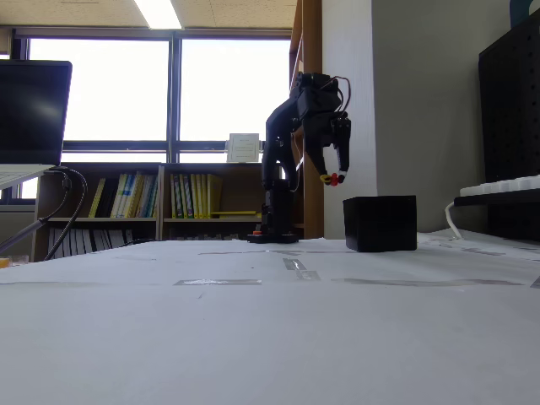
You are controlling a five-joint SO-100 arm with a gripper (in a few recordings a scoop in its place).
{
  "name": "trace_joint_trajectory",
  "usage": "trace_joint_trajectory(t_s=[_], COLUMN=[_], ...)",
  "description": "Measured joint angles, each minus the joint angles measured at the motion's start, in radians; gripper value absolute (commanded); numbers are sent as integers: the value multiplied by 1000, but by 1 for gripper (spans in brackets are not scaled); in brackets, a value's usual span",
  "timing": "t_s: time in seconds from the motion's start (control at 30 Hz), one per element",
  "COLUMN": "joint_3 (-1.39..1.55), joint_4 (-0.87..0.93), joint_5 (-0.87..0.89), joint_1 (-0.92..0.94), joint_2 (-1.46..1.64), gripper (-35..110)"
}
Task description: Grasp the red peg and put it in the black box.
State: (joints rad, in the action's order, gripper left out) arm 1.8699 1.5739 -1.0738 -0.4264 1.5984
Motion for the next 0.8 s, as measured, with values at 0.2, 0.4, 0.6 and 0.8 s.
trace_joint_trajectory(t_s=[0.2, 0.4, 0.6, 0.8], joint_3=[110, 126, 126, 158], joint_4=[58, -38, -104, -71], joint_5=[117, 198, 213, 155], joint_1=[-184, -310, -316, -313], joint_2=[67, 201, 279, 281], gripper=[0, 0, 0, 34])
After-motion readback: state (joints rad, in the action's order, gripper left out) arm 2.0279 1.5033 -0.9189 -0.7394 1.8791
